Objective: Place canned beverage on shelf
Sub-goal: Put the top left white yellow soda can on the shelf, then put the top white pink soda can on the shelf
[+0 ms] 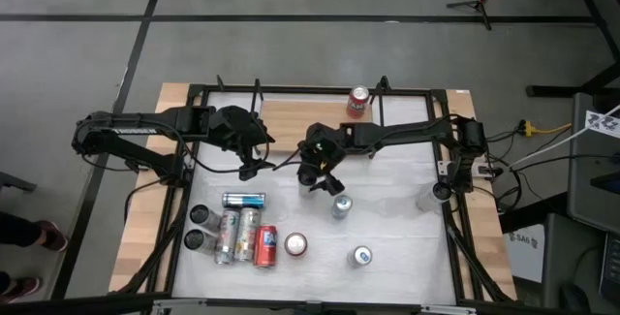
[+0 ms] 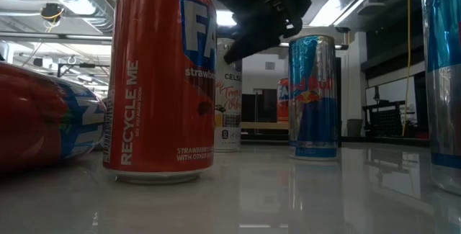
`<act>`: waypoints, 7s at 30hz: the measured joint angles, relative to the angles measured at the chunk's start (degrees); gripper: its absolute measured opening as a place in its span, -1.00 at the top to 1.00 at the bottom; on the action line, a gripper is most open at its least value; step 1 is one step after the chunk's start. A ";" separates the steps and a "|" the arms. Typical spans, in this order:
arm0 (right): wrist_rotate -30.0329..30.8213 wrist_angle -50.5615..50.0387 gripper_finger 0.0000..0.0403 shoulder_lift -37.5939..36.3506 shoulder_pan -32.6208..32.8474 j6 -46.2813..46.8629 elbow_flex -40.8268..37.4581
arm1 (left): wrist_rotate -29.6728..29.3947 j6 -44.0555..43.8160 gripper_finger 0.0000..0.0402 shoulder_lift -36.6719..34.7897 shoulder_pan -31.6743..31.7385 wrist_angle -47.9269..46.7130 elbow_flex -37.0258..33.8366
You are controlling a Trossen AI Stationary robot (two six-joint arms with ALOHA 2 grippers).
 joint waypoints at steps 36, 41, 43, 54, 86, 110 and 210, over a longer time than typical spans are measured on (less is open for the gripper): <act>9.18 -7.97 -0.25 0.02 -8.75 10.95 18.57 | -10.49 0.04 -0.71 -7.53 0.04 -0.70 -0.02; 9.27 -7.71 -0.27 0.00 -13.61 10.95 19.77 | -10.49 0.04 -0.71 -7.63 0.04 -0.68 -0.02; 9.27 -7.25 -0.27 0.00 -15.43 10.94 19.80 | -10.49 0.04 -0.71 -7.65 0.04 -0.66 -0.02; 5.32 -5.88 -0.27 1.81 -22.59 12.11 19.80 | -10.48 0.04 -0.71 -7.51 0.04 -0.70 -0.02; 4.66 -3.35 -0.28 7.89 -27.95 11.47 19.85 | -10.47 0.04 -0.71 -7.51 0.04 -1.51 -0.02; 4.17 -3.47 -0.28 7.89 -27.82 11.50 19.85 | -10.46 0.04 -0.71 -7.51 0.04 -1.51 -0.02; 5.17 -46.20 -0.72 4.90 -27.65 11.47 51.18 | -10.24 -1.63 -0.71 -7.49 0.00 -1.18 -0.02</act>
